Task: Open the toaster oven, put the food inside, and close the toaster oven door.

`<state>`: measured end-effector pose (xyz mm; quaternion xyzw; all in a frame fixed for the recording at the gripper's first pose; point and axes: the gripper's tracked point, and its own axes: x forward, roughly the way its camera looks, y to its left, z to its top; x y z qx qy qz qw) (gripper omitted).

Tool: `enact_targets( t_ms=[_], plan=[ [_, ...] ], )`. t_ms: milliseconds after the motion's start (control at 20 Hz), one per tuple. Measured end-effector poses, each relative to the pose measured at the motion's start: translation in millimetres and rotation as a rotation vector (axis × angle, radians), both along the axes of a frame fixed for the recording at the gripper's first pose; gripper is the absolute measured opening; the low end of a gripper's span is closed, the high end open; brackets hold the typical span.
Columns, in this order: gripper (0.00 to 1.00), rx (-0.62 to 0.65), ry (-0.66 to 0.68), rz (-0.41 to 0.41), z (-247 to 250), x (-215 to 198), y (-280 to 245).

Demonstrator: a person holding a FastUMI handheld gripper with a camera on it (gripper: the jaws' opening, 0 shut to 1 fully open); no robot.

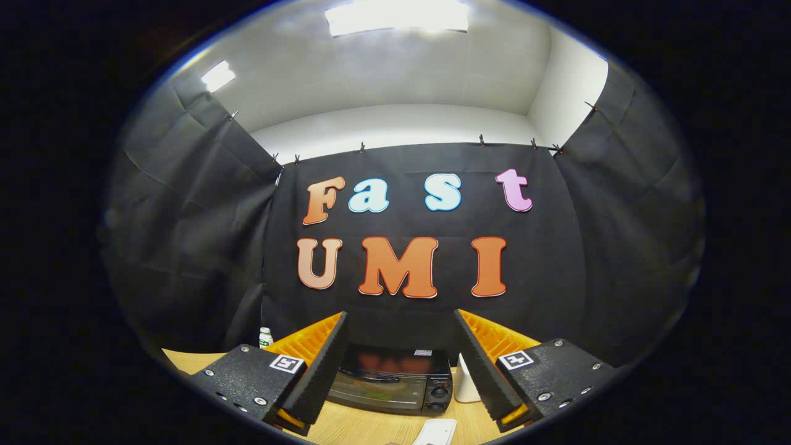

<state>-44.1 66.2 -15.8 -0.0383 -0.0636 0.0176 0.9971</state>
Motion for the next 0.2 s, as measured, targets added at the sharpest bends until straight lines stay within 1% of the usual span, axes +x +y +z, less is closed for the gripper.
enact_targets(
  t_ms=[200],
  plan=[
    [0.98,0.034,0.019,0.009,-4.9,1.2,-1.7]
  ],
)
